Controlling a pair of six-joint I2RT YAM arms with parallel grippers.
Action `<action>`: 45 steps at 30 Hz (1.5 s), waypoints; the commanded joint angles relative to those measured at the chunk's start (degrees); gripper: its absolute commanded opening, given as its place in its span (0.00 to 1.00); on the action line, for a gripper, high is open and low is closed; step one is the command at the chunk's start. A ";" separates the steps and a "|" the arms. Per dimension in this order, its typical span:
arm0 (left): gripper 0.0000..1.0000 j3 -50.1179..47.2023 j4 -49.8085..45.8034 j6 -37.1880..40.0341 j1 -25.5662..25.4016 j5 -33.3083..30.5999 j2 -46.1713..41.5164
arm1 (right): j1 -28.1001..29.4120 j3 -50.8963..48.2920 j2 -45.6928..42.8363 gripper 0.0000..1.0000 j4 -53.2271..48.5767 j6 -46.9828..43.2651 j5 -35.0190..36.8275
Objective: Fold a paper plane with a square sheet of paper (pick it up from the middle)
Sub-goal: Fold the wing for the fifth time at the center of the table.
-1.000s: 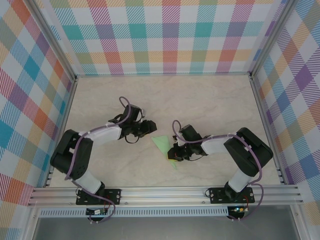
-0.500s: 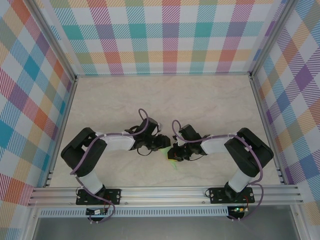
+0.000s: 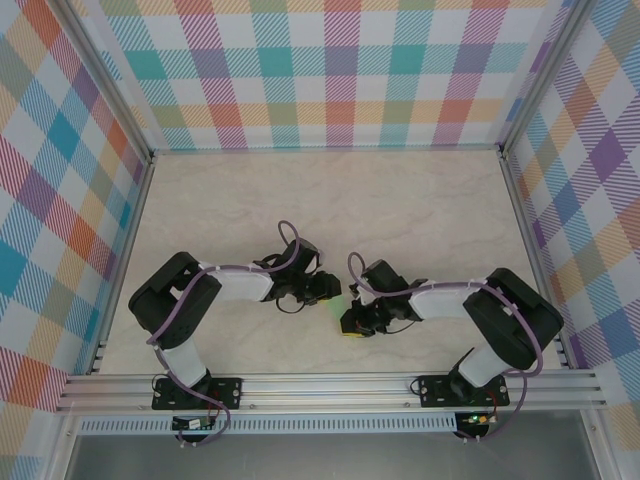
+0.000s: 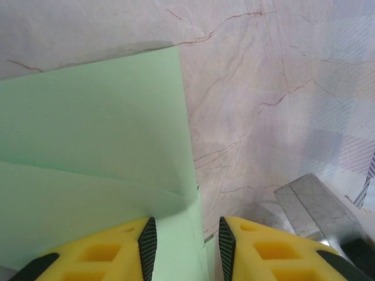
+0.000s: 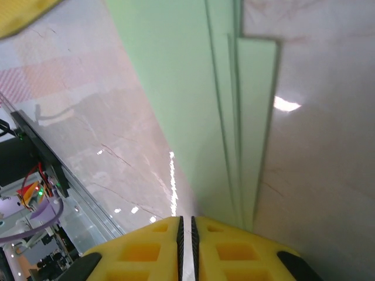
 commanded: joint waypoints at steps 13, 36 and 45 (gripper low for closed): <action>0.48 6.65 -13.78 2.24 -1.08 -7.62 -3.76 | 0.15 -6.46 -27.70 0.29 -23.83 0.72 14.29; 0.78 25.82 -46.37 -5.95 -6.71 -24.78 1.24 | -0.42 2.28 -23.32 0.45 -20.53 1.57 25.74; 0.62 22.03 -46.20 -6.69 -6.72 -25.72 -0.32 | -0.42 4.33 -17.71 0.47 -15.40 1.87 22.34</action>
